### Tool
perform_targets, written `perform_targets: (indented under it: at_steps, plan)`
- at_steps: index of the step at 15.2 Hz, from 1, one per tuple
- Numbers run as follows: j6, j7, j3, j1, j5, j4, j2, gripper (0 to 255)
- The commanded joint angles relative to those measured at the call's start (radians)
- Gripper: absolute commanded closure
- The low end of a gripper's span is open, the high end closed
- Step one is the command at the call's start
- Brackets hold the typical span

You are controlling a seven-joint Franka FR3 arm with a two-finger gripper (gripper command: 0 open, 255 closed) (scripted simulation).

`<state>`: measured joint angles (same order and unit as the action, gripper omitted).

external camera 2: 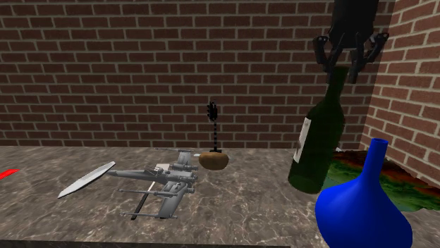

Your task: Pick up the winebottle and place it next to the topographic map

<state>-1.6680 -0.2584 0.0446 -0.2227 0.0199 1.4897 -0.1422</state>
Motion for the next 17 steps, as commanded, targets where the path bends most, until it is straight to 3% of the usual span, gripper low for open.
perform_targets:
  at_steps: [1,8,14,17]
  plan:
    - [0.006,-0.044,-0.02,-0.026,0.0,-0.041,-0.037,255]
    - [0.053,-0.191,-0.075,-0.119,-0.019,-0.208,-0.156,255]
    - [0.136,-0.306,-0.108,-0.207,-0.042,-0.456,-0.32,255]
    - [0.082,-0.306,-0.107,-0.205,-0.041,-0.38,-0.298,255]
